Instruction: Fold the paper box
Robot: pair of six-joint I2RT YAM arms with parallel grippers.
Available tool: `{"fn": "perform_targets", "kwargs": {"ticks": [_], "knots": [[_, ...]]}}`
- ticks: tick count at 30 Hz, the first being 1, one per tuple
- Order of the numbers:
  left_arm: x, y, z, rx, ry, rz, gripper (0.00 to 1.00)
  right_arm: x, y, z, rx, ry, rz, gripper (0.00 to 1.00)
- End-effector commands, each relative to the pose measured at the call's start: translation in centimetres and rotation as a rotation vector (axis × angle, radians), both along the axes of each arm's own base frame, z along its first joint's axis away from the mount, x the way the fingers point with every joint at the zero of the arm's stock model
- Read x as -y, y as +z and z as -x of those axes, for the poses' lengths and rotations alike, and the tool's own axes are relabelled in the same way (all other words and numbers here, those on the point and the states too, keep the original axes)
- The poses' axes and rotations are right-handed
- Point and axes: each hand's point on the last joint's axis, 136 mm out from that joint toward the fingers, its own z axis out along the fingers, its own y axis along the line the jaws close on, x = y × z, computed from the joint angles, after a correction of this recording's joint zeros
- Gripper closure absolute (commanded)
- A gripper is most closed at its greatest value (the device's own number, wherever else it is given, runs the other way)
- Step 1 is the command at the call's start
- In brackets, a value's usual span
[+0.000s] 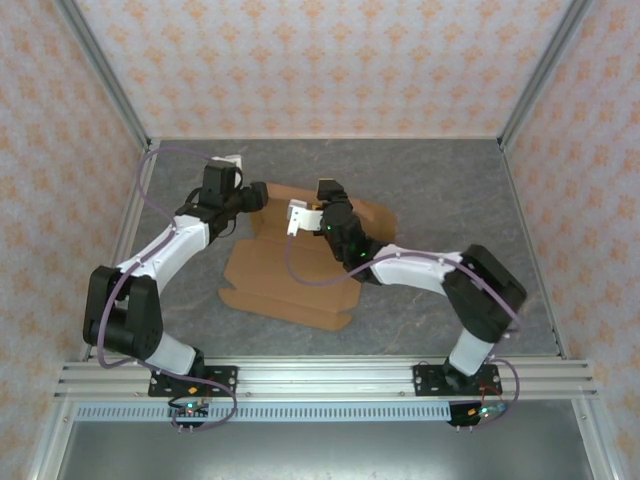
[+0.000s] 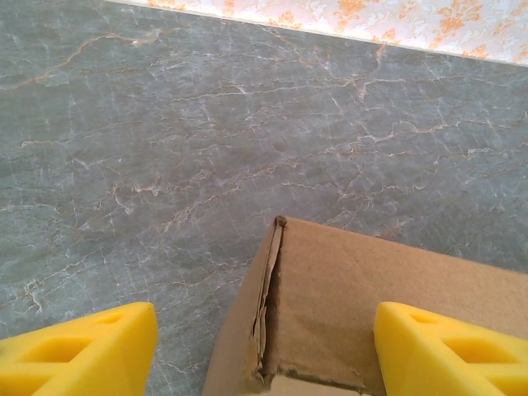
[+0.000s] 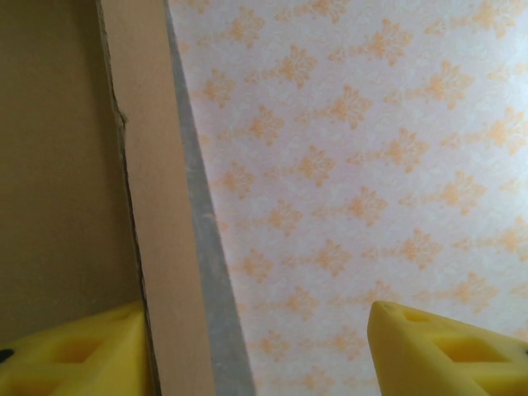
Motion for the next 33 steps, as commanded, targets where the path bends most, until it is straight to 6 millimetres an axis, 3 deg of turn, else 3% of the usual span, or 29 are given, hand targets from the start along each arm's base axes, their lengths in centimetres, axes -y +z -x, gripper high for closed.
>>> {"fn": "perform_targets", "kwargs": {"ticks": [1,6,15,21,24,30,33], "knots": [[-1.0,-1.1,1.0,-0.032,0.028,-0.033,0.30,3.8,1.8,1.8,-0.189,-0.139,-0.240,0.34],[-1.2,-0.7,1.1,-0.010,0.039,-0.033,0.30,6.2,2.3,2.9,-0.291,-0.172,-0.358,0.33],[-1.1,-0.4,1.5,-0.004,0.040,-0.025,0.31,6.1,-0.7,1.1,-0.323,-0.267,-0.295,0.34],[-1.1,-0.5,1.7,0.000,0.036,-0.034,0.31,5.7,2.7,2.9,-0.396,-0.190,-0.507,0.34],[-1.2,-0.2,2.0,0.013,0.037,-0.031,0.31,6.3,3.4,3.1,-0.479,-0.199,-0.621,0.34],[-1.2,0.4,2.6,0.055,0.030,-0.024,0.31,7.3,4.9,1.0,-0.632,-0.251,-0.964,0.35],[-1.1,0.6,3.1,0.067,0.027,-0.018,0.31,6.2,3.8,-0.2,-0.690,-0.287,-0.980,0.35]]}}
